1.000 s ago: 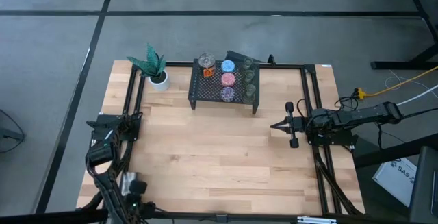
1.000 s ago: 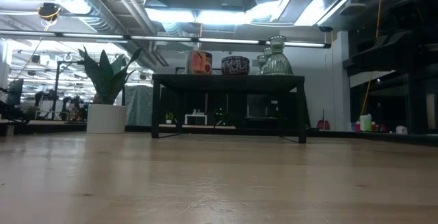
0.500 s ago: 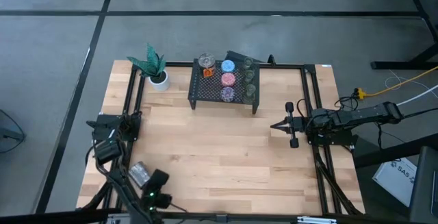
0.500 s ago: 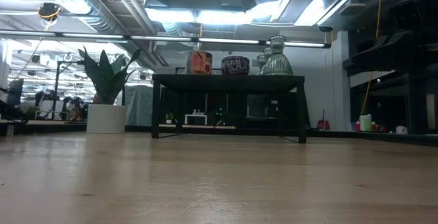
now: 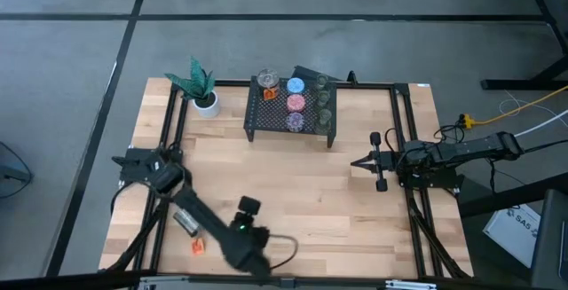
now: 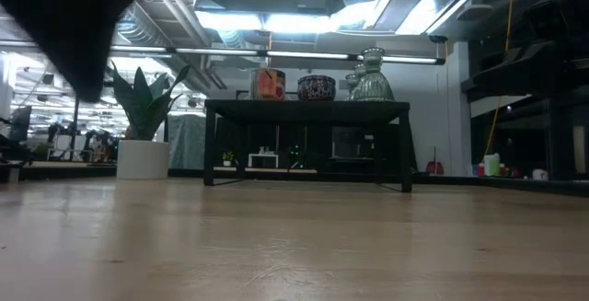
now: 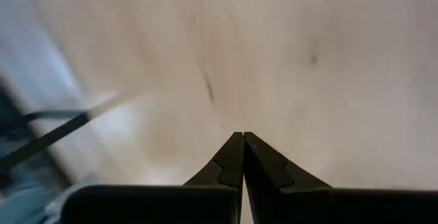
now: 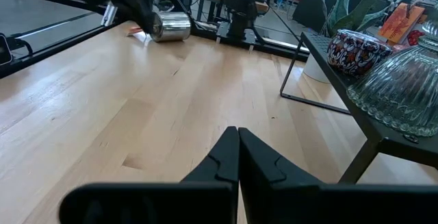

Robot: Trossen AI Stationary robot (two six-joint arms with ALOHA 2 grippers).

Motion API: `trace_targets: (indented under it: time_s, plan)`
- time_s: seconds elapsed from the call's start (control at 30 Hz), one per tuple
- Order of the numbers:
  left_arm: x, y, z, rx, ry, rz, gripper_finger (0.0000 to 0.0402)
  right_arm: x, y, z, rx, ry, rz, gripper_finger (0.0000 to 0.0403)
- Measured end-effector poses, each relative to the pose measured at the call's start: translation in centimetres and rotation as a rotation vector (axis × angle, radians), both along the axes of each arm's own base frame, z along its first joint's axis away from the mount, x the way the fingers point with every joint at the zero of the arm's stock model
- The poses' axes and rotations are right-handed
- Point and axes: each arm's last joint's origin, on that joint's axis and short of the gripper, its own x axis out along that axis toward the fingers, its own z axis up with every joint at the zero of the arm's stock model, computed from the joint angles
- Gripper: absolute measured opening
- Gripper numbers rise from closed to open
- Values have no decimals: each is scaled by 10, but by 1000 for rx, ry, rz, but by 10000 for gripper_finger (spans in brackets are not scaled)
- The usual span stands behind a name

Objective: Pick & Place candle stick holders
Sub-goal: Put the scented candle can on the shelf

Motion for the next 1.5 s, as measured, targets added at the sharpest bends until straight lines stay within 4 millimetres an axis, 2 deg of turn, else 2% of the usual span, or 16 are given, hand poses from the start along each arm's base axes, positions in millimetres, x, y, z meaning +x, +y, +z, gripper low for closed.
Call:
trace_targets:
  time_s: [0.13, 0.3, 0.43, 0.57, 0.73, 0.83, 1.0, 1.17, 1.3, 1.5]
  plan:
    - [23, 7, 32, -178, -25, 20, 18, 0, 0, 0, 0, 0, 0, 3]
    - [32, -4, 71, -279, -171, -86, 45, 0, 0, 0, 0, 0, 0, 3]
    - [14, -10, 103, -263, -262, -141, 59, 0, 0, 0, 0, 0, 0, 3]
    - [-14, -2, 141, -274, -355, -123, 69, 0, 0, 0, 0, 0, 0, 3]
    - [-49, 12, 161, -275, -393, -106, 81, 0, 0, 0, 0, 0, 0, 3]
    - [-73, 23, 159, -265, -383, -75, 93, 0, 0, 0, 0, 0, 0, 3]
    - [-116, 39, 137, -290, -372, -27, 126, 0, 0, 0, 0, 0, 0, 3]
    - [-150, 62, 124, -349, -457, 3, 171, 0, 0, 0, 0, 0, 0, 3]
    - [-166, 75, 102, -368, -478, 58, 206, 0, 0, 0, 0, 0, 0, 3]
    - [-173, 79, 68, -423, -342, 104, 233, 0, 0, 0, 0, 0, 0, 3]
